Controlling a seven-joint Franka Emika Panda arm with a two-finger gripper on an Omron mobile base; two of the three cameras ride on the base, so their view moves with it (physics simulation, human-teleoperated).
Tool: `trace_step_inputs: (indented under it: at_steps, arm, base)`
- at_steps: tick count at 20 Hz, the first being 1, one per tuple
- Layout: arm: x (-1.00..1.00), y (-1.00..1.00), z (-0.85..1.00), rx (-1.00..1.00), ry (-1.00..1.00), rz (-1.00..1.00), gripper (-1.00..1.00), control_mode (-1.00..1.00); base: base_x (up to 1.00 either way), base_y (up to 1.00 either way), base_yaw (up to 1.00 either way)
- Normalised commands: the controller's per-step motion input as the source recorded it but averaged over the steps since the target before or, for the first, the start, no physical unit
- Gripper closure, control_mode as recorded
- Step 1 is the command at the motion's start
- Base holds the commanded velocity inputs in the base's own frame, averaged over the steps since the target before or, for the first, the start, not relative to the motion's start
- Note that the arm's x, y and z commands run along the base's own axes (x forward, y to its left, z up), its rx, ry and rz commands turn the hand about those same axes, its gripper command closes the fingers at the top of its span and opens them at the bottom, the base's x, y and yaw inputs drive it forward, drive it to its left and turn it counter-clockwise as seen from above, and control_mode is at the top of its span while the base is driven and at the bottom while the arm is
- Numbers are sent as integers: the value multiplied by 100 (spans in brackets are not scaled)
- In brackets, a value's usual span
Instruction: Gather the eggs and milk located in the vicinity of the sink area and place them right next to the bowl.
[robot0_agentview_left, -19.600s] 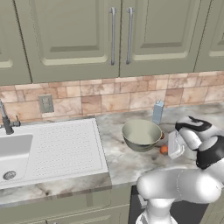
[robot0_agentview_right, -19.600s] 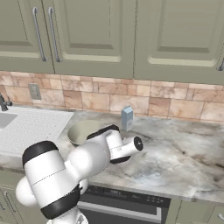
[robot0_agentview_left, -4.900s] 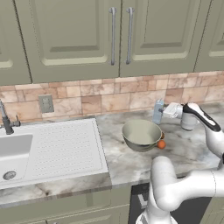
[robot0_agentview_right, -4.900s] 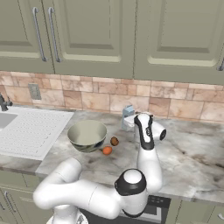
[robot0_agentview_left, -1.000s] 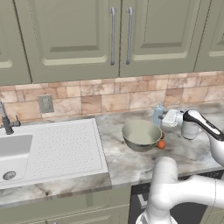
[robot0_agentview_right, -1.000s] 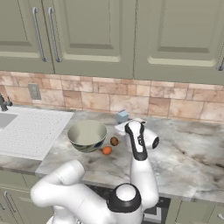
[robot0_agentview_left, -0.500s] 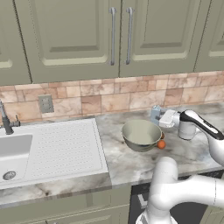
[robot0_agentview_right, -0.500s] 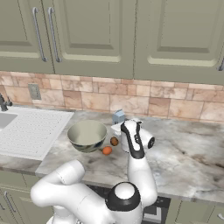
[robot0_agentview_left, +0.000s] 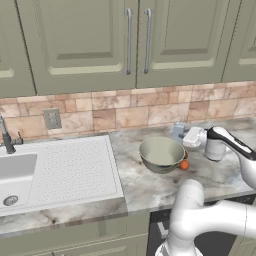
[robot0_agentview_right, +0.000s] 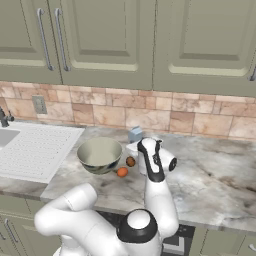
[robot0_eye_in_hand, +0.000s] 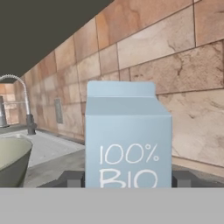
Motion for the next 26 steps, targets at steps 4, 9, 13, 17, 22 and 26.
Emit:
trace_step_inputs:
  at_steps: [4, 9, 13, 17, 22, 26]
  arm:
    - [-18, 2, 0, 0, 2, 0, 100, -100]
    - [-12, 8, 0, 0, 3, 0, 100, -100]
    - [-7, 11, 0, 0, 2, 0, 100, -100]
    - [-5, 13, -1, 0, 1, 0, 100, -100]
    - [-2, 9, -1, 0, 1, 0, 100, -100]
    - [0, 2, -2, 0, 0, 0, 100, -100]
  base:
    - [0, 0, 0]
    - [0, 0, 0]
    - [0, 0, 0]
    - [0, 0, 0]
    - [0, 0, 0]
    - [0, 0, 0]
